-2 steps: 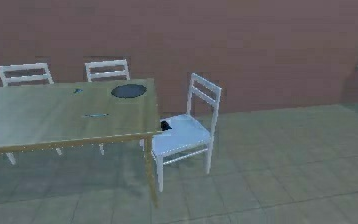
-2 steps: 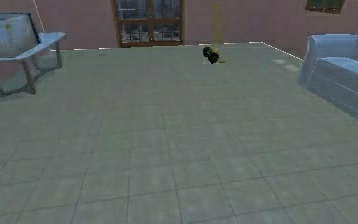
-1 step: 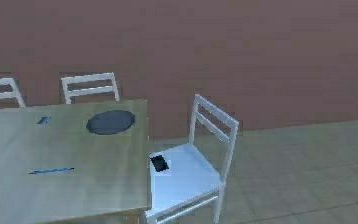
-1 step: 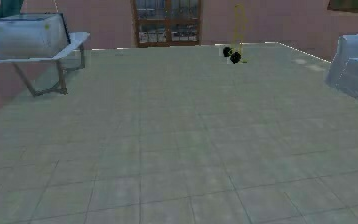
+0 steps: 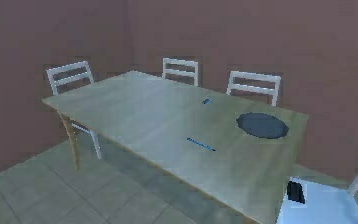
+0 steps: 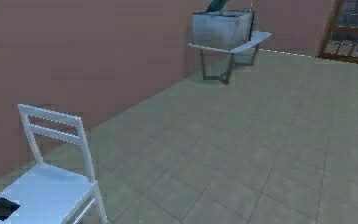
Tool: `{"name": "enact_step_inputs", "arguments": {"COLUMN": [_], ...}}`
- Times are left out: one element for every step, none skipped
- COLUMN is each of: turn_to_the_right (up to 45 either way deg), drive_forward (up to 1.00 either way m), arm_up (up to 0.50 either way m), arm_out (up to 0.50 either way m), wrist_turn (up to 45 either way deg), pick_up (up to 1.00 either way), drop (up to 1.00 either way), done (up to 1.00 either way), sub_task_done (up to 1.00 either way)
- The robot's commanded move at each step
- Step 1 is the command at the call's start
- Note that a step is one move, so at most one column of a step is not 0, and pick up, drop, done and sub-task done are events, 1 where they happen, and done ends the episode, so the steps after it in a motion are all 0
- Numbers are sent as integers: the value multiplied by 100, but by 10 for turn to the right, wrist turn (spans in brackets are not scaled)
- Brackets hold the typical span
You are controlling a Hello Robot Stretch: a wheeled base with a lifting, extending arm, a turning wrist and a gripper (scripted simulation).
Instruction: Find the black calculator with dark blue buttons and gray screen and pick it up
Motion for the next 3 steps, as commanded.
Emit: {"name": "enact_step_inputs", "arguments": {"turn_to_the_right": [-450, -30, 450], "drive_forward": [0, 0, 0], "arm_up": [0, 0, 0], "arm_out": [0, 0, 0], "wrist_turn": [0, 0, 0], "pick_up": [0, 0, 0], "drop": [0, 0, 0], "done": [0, 0, 0], "sub_task_done": [0, 0, 0]}}
